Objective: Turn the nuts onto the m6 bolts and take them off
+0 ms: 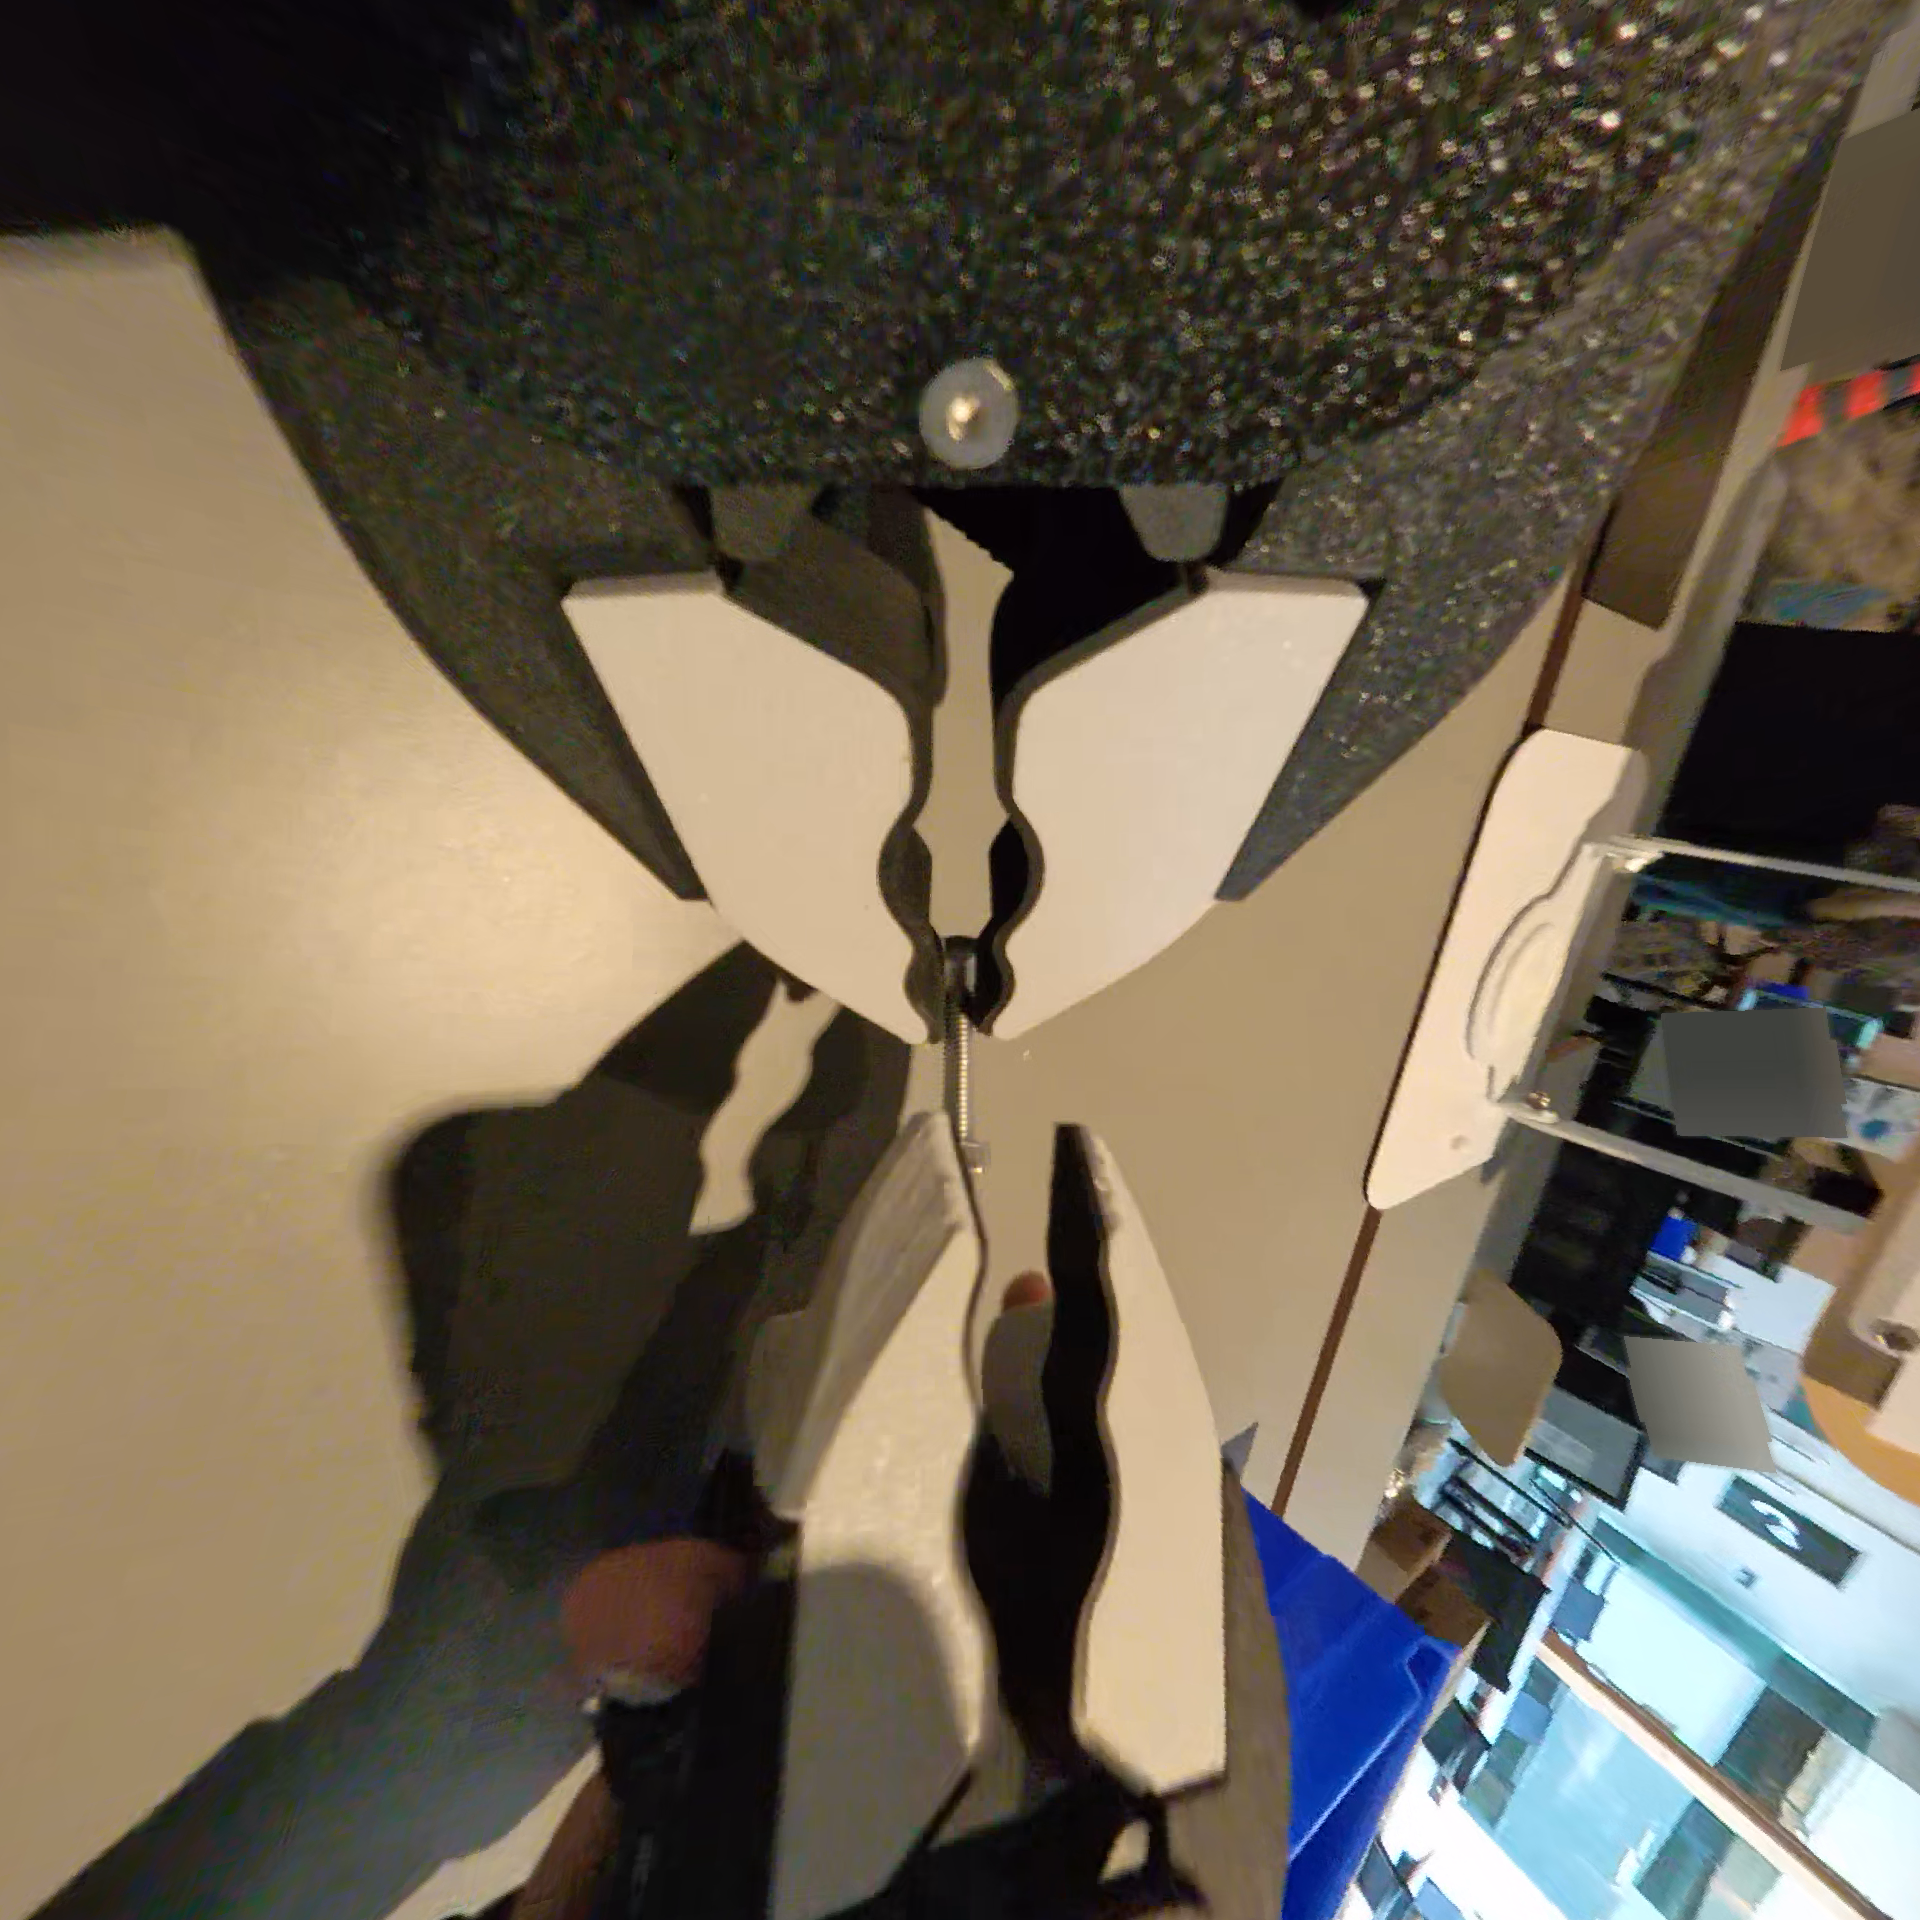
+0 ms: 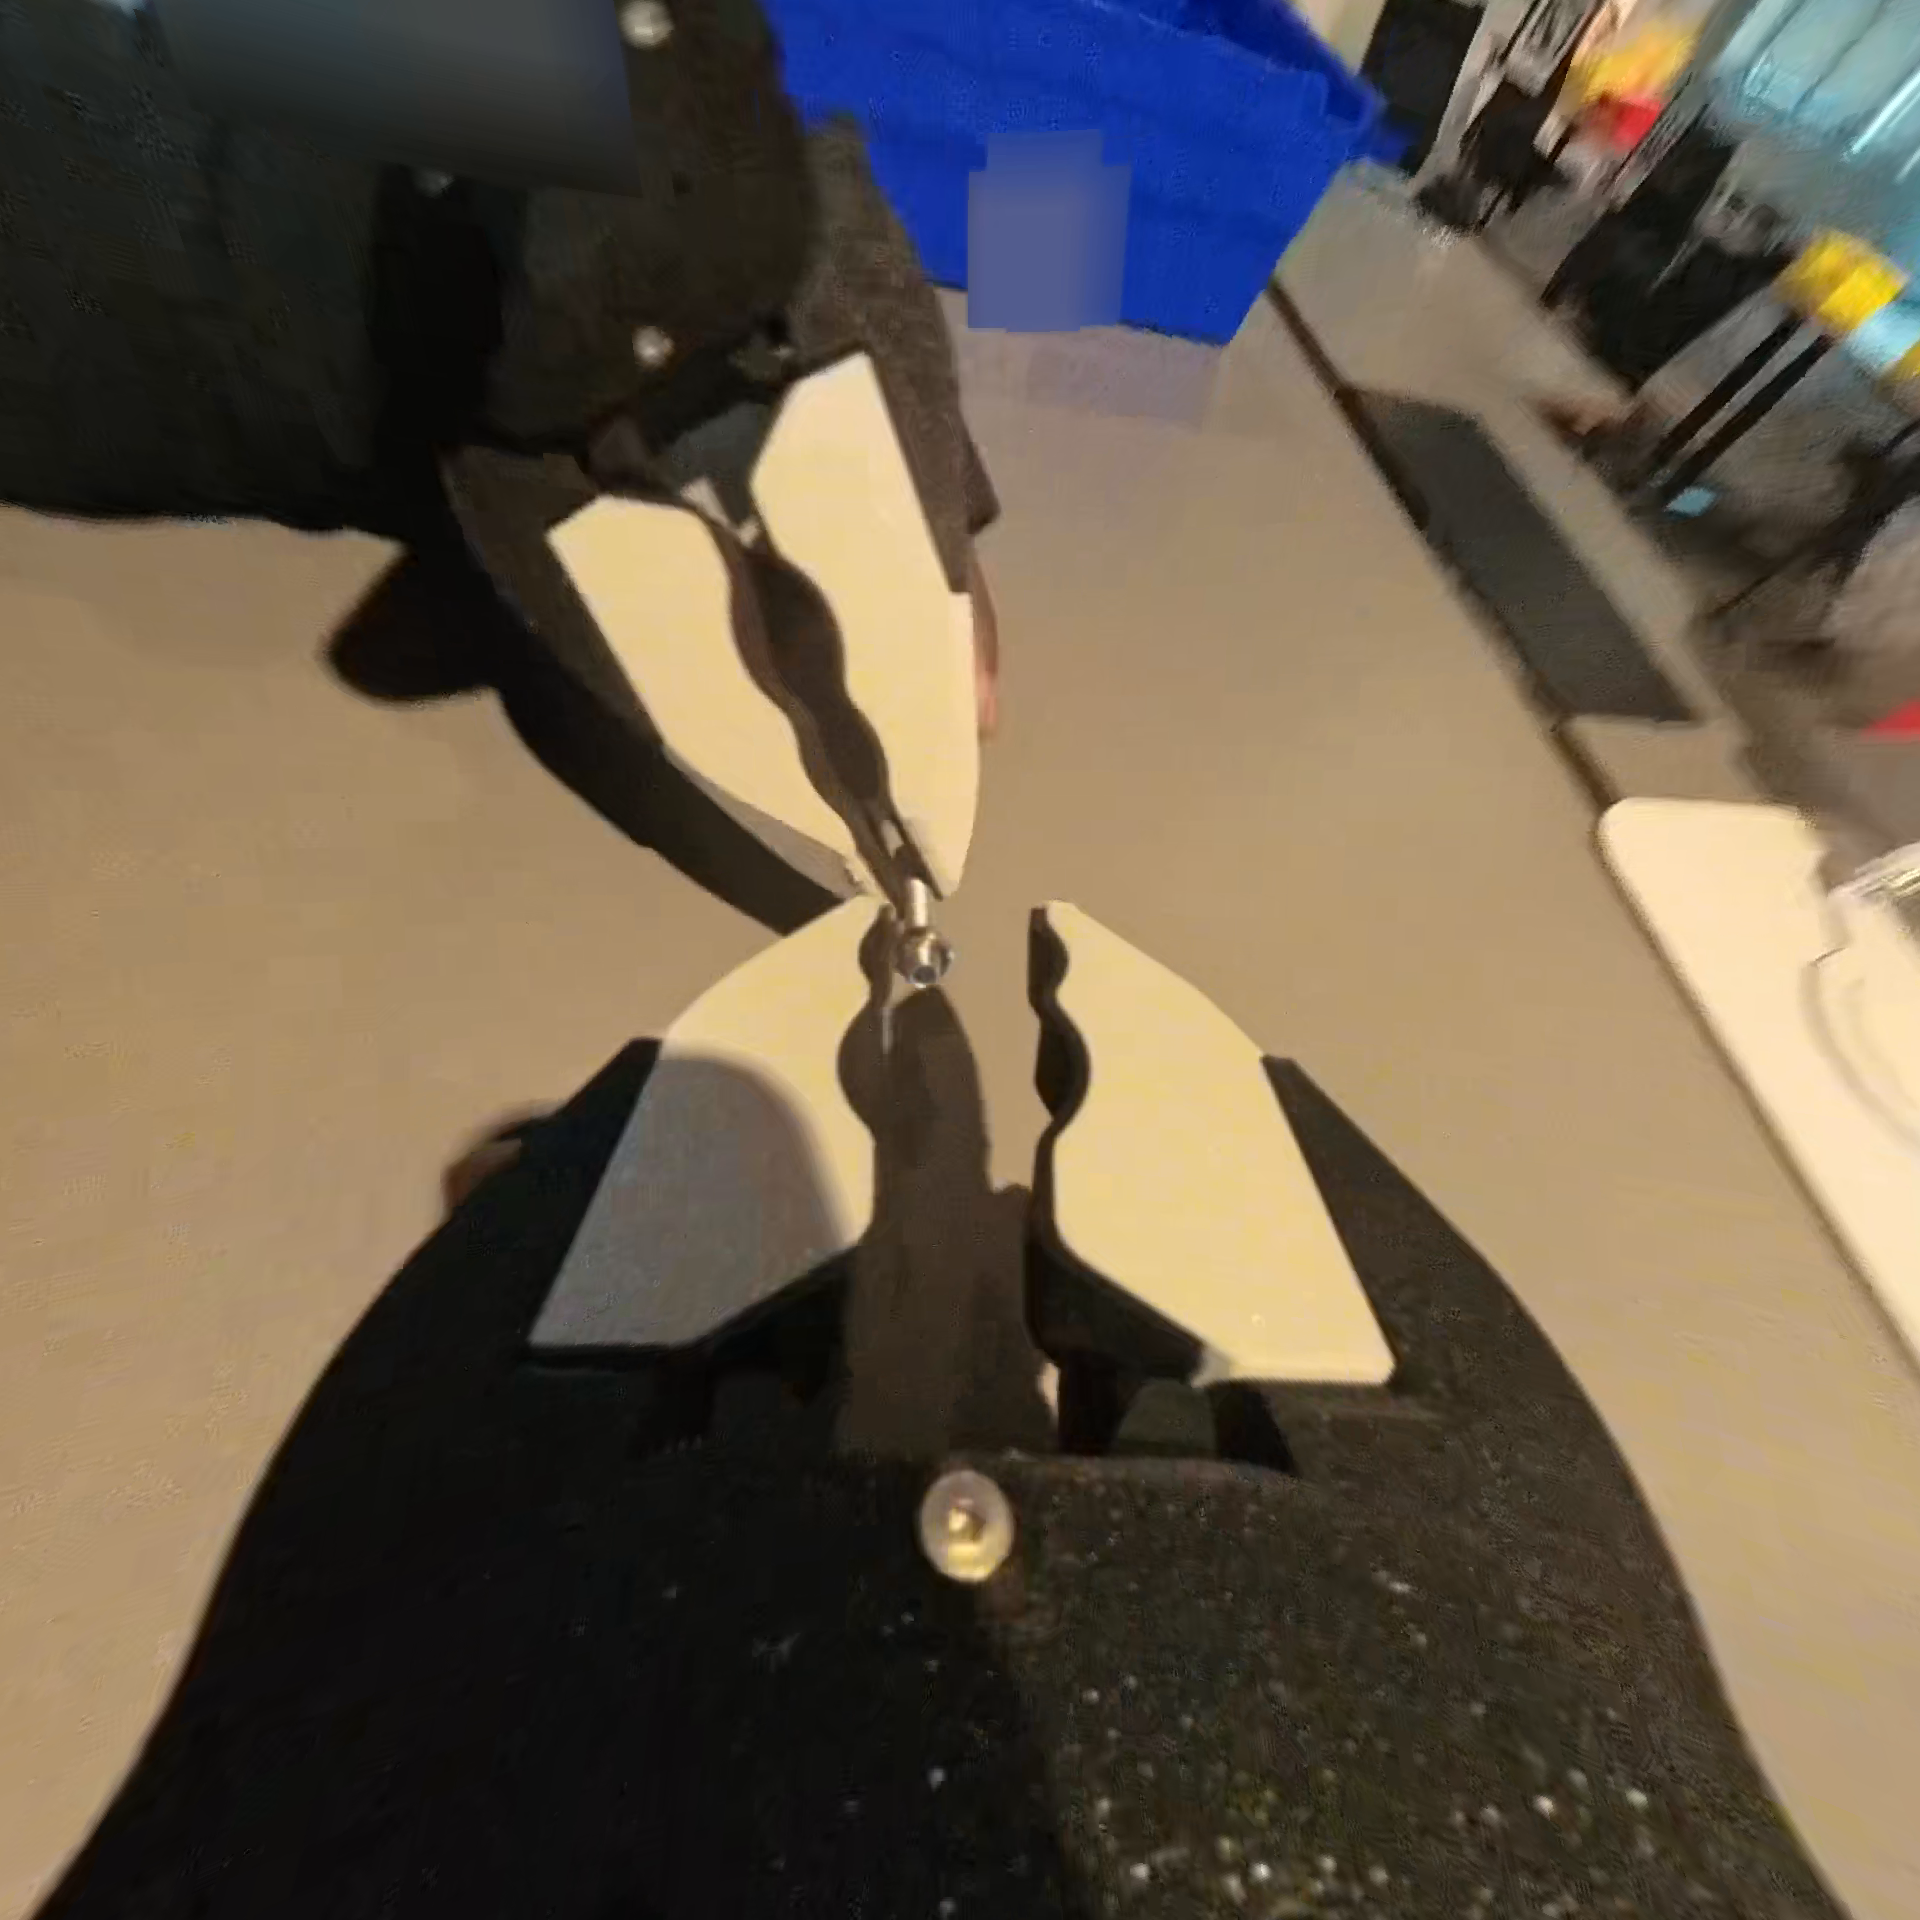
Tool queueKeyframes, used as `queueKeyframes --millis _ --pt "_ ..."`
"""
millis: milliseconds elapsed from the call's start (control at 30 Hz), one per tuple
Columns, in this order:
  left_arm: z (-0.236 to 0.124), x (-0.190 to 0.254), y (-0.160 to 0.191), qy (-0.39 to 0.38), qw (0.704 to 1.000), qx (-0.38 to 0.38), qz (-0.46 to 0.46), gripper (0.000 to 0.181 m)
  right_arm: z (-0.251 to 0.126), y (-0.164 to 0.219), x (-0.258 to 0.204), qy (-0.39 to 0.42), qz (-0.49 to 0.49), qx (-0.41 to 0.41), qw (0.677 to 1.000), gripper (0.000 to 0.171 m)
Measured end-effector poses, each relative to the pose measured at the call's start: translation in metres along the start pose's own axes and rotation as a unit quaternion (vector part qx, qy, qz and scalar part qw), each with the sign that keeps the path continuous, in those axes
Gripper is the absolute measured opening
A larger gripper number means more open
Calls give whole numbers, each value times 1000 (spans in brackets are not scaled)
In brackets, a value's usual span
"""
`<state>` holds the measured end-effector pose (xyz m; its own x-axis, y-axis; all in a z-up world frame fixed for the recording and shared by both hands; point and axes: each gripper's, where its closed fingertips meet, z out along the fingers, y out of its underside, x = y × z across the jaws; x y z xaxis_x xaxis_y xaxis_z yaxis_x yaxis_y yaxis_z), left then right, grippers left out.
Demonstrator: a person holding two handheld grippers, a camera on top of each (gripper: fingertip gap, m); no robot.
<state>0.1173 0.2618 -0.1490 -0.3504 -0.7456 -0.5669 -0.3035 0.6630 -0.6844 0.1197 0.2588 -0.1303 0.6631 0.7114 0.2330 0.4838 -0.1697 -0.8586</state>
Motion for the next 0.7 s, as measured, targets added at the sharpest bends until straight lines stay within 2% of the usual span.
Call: queueKeyframes --millis 100,167,233,300,333,367,433,500,600,700 --pt "1 1 -1 -3 1000 -3 12 5 4 5 -8 -42 45 -20 998 10" --pt "1 2 -2 7 1000 2 -3 5 3 7 -9 -29 0 -32 999 10" --pt "1 7 -4 38 998 14 -44 5 1 6 -12 -2 -124 -33 992 10" --pt "0 12 -5 70 994 20 -83 5 0 6 -14 54 -322 -31 945 10" --pt "0 12 -4 72 993 20 -92 5 0 6 -13 85 -388 -29 917 10" --pt "-1 11 -3 75 992 19 -101 5 1 4 -13 96 -399 -24 911 12" --pt "-1 6 0 59 993 18 -102 5 1 -1 -13 81 -314 1 946 37" --pt "-2 1 -1 43 995 21 -92 5 -1 -3 -7 61 -201 2 978 41" --pt "-3 -4 -2 12 998 14 -56 5 -2 -5 -2 25 -63 7 998 39" --pt "-2 -5 -4 -2 1000 13 -24 5 -1 -7 -2 -4 16 12 1000 27"
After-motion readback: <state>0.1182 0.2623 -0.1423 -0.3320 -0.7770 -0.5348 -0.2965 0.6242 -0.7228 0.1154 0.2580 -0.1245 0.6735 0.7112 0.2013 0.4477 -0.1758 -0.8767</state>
